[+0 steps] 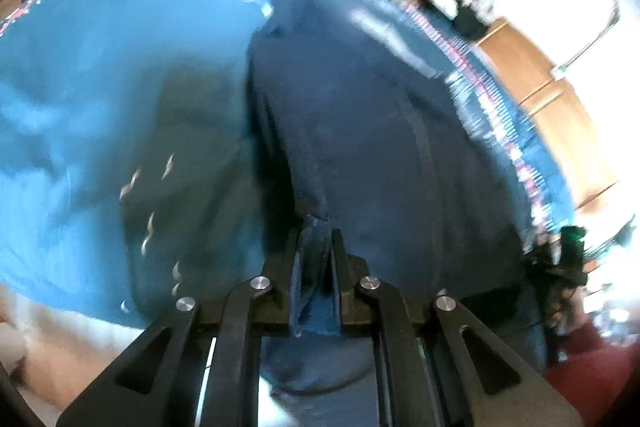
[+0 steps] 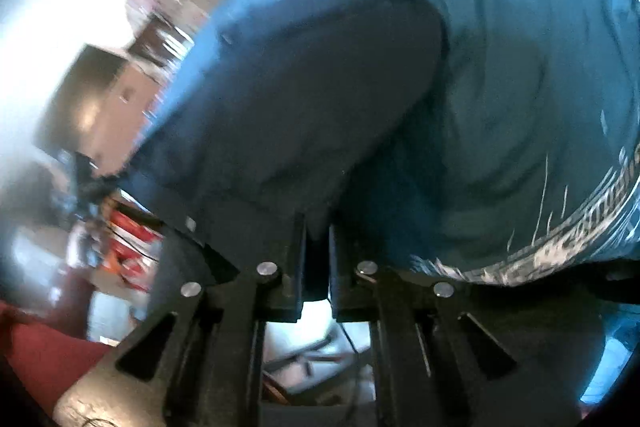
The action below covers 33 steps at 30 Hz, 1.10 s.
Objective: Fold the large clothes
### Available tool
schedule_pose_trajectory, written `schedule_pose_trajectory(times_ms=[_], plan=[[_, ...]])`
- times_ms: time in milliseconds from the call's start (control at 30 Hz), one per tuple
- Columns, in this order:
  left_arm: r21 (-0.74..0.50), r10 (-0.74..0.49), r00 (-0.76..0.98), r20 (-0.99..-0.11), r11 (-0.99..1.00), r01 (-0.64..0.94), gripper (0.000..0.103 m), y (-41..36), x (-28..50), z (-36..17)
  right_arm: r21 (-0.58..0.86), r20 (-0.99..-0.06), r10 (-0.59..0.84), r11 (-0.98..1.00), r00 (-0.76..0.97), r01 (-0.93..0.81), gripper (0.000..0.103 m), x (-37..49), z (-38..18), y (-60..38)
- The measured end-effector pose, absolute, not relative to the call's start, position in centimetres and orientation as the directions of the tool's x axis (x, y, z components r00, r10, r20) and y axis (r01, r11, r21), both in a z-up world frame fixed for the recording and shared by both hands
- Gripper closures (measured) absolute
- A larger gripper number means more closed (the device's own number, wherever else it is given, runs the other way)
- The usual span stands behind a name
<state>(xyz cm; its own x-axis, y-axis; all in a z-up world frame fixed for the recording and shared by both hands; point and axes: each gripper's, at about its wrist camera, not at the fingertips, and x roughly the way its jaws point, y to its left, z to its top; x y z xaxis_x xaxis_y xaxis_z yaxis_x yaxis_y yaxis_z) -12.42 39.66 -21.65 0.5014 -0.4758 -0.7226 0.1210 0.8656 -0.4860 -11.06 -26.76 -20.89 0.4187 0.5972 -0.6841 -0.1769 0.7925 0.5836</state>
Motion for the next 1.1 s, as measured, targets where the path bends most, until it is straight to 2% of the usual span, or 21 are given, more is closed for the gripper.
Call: schedule_pose_trajectory(times_ms=[200,333,500,700,833,867,900,933,967,1033,1067,1100], plan=[[-0.653,-0.594,0.587,-0.551,0.744,0.139,0.092,40.9,-10.2,-17.6,0.669,-0.558,0.653,0.719,0.512,-0.187,0.096,-10.0,-15.7,-28.5],[-0.712,-0.627,0.630,-0.457,0.683,0.163,0.091,41.2,-7.2,-15.1,0.670,-0.529,0.648,0.715,0.548,-0.199,0.096,-7.5,-13.3,-29.1],[-0.697,-0.613,0.660,-0.434,0.693,0.186,0.090,40.9,-0.4,-12.1,0.636,-0.522,0.621,0.740,0.584,-0.219,0.096,0.7,-9.9,-30.2],[-0.631,-0.574,0.666,-0.477,0.751,0.196,0.089,38.4,13.0,-9.6,0.567,-0.578,0.582,0.791,0.572,-0.232,0.096,15.0,-8.7,-30.4],[-0.590,-0.531,0.656,-0.537,0.792,0.157,0.088,36.7,23.3,-10.9,0.540,-0.627,0.560,0.814,0.542,-0.216,0.093,24.6,-11.9,-30.5],[-0.580,-0.517,0.652,-0.554,0.802,0.143,0.084,36.4,25.2,-11.6,0.514,-0.654,0.536,0.832,0.534,-0.206,0.091,26.2,-13.2,-30.5],[-0.549,-0.486,0.640,-0.595,0.827,0.118,0.076,35.8,28.2,-13.0,0.467,-0.702,0.486,0.866,0.521,-0.179,0.082,28.3,-15.6,-30.5],[-0.525,-0.463,0.629,-0.625,0.845,0.100,0.068,35.3,30.2,-14.5,0.428,-0.742,0.441,0.891,0.504,-0.149,0.079,29.5,-17.6,-30.5],[-0.515,-0.451,0.602,-0.659,0.854,0.076,0.052,34.8,32.5,-16.5,0.409,-0.767,0.416,0.904,0.488,-0.126,0.076,30.4,-19.0,-30.7],[-0.489,-0.415,0.511,-0.753,0.872,-0.013,0.052,34.3,36.6,-21.9,0.407,-0.792,0.402,0.909,0.458,-0.094,0.074,30.9,-21.8,-31.1],[-0.471,-0.393,0.469,-0.791,0.880,-0.057,0.051,34.1,37.7,-24.3,0.412,-0.790,0.408,0.906,0.457,-0.096,0.068,30.6,-22.6,-31.1],[-0.460,-0.385,0.427,-0.818,0.884,-0.085,0.052,33.9,38.4,-26.3,0.413,-0.788,0.413,0.905,0.458,-0.105,0.058,30.4,-23.0,-31.0]])
